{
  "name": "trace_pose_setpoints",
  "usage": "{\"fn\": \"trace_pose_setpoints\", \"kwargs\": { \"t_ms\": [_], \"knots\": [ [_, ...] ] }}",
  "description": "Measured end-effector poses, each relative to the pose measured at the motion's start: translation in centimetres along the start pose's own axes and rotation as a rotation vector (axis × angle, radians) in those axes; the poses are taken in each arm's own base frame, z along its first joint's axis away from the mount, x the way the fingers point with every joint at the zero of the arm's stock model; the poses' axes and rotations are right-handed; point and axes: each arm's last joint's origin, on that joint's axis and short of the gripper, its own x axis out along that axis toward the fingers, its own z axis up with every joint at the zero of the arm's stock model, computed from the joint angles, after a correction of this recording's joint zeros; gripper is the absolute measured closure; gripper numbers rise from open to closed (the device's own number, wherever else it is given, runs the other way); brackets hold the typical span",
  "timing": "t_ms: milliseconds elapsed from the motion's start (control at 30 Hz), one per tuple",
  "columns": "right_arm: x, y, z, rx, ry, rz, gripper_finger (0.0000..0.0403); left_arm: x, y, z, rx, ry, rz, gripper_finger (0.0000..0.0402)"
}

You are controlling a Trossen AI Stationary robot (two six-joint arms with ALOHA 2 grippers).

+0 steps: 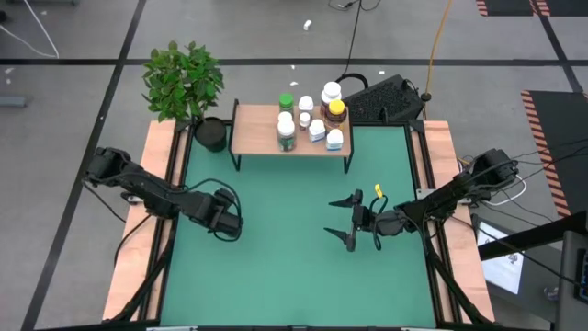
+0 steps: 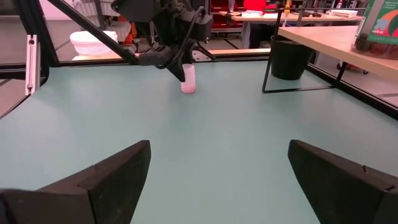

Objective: Pick and place medicine bottles onto shelf by color
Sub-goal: Put the transparent pill bottle on the shelf

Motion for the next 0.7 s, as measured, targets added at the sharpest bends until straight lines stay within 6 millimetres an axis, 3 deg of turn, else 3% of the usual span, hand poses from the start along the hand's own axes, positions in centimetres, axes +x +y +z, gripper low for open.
{"fn": "trace_pose_setpoints", "kwargs": {
  "t_ms": [167,300,500,700],
  "knots": [
    [0.0,0.0,0.0,0.000,0.000,0.000,0.0026,-0.5,-0.4,0.2,0.005,0.009,-0.031,0.0258],
    [0.0,0.0,0.0,0.000,0.000,0.000,0.0026,-2.2,-1.3,1.2,0.041,-0.009,-0.092,0.0246],
    [0.0,0.0,0.0,0.002,0.000,0.000,0.0026,-6.7,-1.9,4.3,0.092,-0.051,-0.163,0.0255],
    [0.0,0.0,0.0,0.017,0.000,0.000,0.0026,-12.2,-0.5,8.8,0.121,-0.175,-0.194,0.0251]
  ]
}}
